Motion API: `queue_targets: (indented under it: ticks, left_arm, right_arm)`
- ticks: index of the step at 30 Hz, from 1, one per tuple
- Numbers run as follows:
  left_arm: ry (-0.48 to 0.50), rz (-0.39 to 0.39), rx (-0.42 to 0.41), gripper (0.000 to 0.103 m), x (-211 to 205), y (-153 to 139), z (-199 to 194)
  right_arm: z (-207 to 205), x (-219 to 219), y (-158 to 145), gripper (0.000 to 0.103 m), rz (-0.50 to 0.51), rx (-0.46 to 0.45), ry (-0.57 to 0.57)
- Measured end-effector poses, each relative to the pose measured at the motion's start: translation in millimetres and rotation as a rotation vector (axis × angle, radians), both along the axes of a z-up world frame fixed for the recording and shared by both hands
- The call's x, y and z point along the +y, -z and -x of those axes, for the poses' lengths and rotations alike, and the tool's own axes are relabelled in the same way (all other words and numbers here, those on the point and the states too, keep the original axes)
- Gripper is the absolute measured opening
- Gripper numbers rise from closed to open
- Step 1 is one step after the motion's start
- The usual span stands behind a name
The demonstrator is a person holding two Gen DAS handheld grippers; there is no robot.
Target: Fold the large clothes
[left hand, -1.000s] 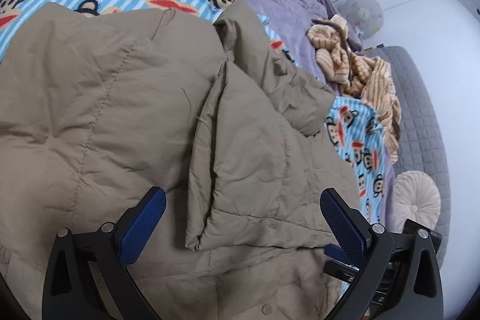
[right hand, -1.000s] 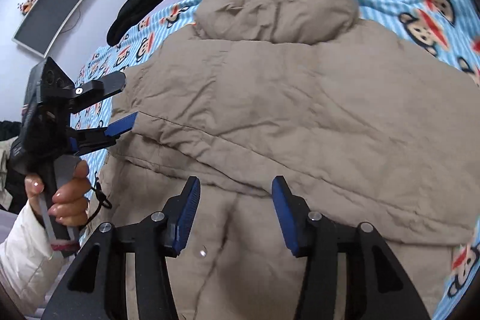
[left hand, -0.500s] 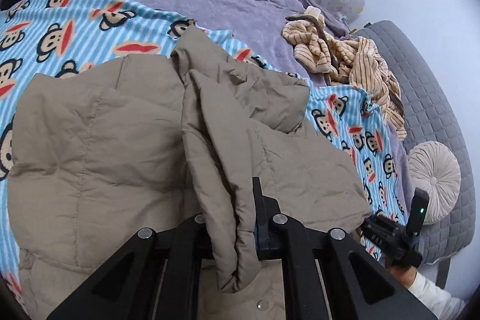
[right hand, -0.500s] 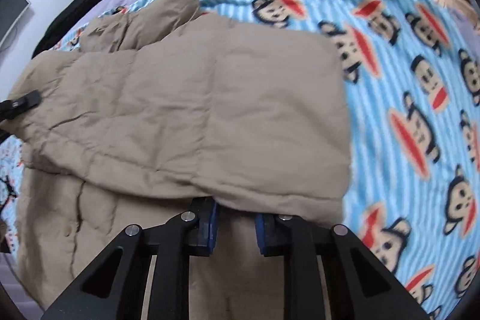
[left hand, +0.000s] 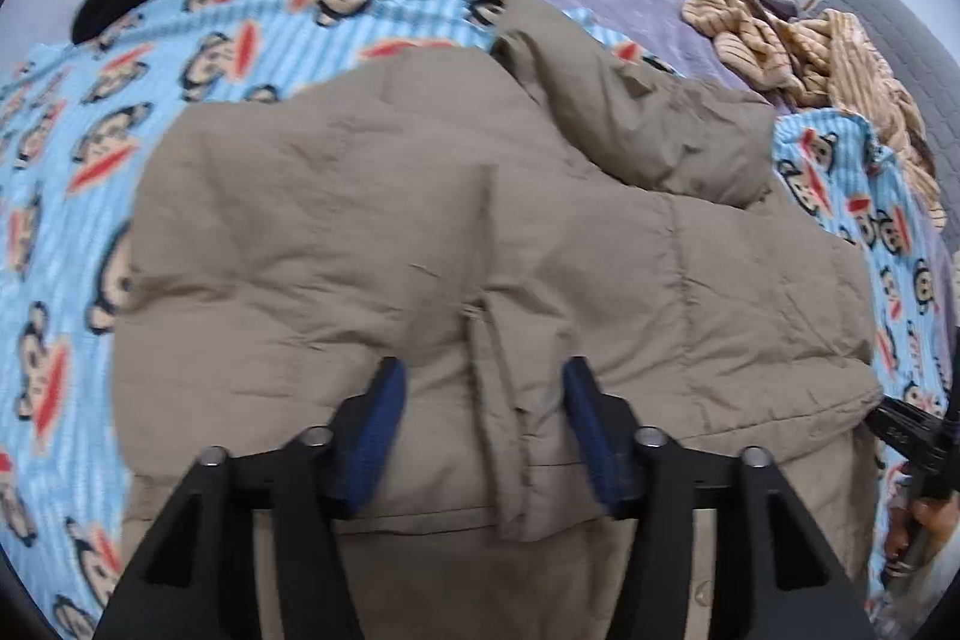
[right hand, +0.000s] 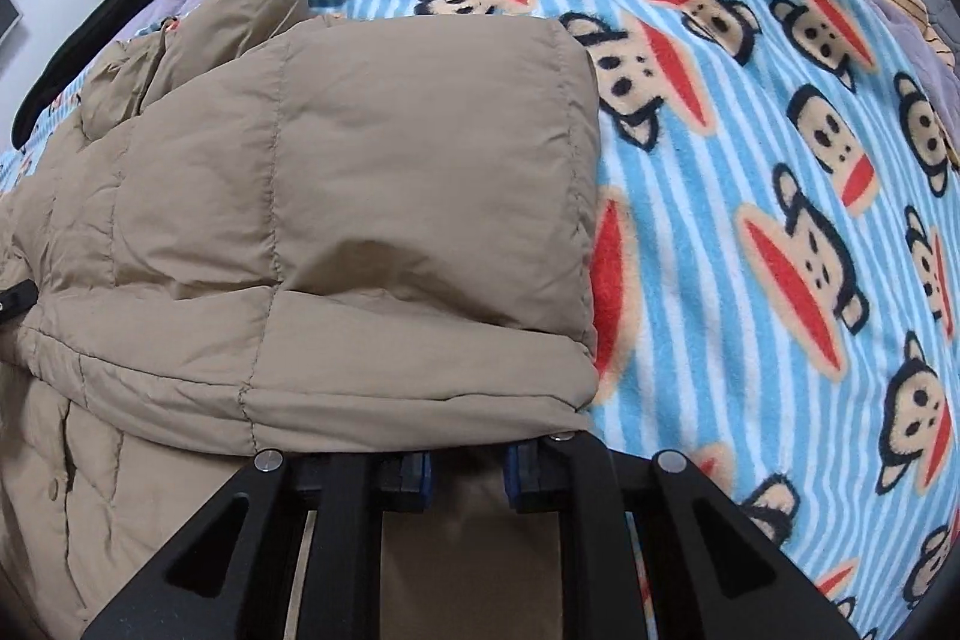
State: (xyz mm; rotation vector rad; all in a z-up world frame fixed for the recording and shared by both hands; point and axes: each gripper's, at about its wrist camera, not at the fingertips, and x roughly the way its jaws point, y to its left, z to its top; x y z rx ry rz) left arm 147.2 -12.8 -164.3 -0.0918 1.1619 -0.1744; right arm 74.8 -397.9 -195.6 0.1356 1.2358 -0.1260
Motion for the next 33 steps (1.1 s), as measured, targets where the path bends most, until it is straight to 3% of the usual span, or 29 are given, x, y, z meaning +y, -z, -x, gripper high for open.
queue_targets:
  ticks: [4,6,9,11,13,14,15,18,21,24,28,33]
  left_arm:
    - [-0.051,-0.024,-0.038,0.067,32.1,-20.2,8.8]
    - [-0.052,-0.017,-0.052,0.067,39.4,-27.4,9.8]
    - [-0.014,-0.02,-0.081,0.067,24.6,-38.0,6.9]
    - [0.033,-0.001,-0.097,0.067,5.2,-44.5,5.0]
    - [0.094,0.011,-0.115,0.067,-18.5,-48.2,3.4]
    - [0.121,0.01,-0.122,0.067,-30.3,-48.7,1.6]
    - [0.141,0.01,-0.127,0.067,-40.3,-48.5,0.9]
    - [0.175,-0.004,-0.145,0.067,-57.8,-35.6,-7.0]
    - [0.164,-0.089,-0.113,0.067,-63.4,-3.0,-22.5]
    - [0.141,-0.048,-0.08,0.067,-57.1,22.0,-30.8]
    - [0.18,-0.096,-0.101,0.067,-66.8,28.2,-29.7]
    - [0.172,-0.106,-0.089,0.067,-67.2,29.2,-31.6]
  right_arm:
    - [20.0,-4.1,-23.6,0.024,-0.056,0.039,0.011]
    - [37.0,1.3,-36.0,0.039,-0.065,0.038,-0.008]
    - [65.9,8.7,-62.5,0.039,-0.052,-0.027,-0.042]
    - [71.5,4.0,-79.3,0.039,-0.034,-0.101,-0.005]
    - [60.9,-9.8,-89.3,0.039,-0.041,-0.158,0.064]
    - [48.5,-17.3,-89.8,0.031,-0.063,-0.169,0.09]
    - [37.4,-24.3,-89.6,0.016,-0.098,-0.177,0.113]
    - [3.1,-25.6,-84.1,0.014,-0.132,-0.185,0.08]
    - [-15.3,-14.1,-68.5,0.014,-0.094,-0.149,-0.006]
    - [-24.0,-14.3,-34.3,0.014,-0.052,-0.079,-0.023]
    - [-21.0,-26.2,3.3,0.01,-0.068,-0.065,0.027]
    - [-23.7,-16.3,10.4,0.011,0.008,-0.076,0.008]
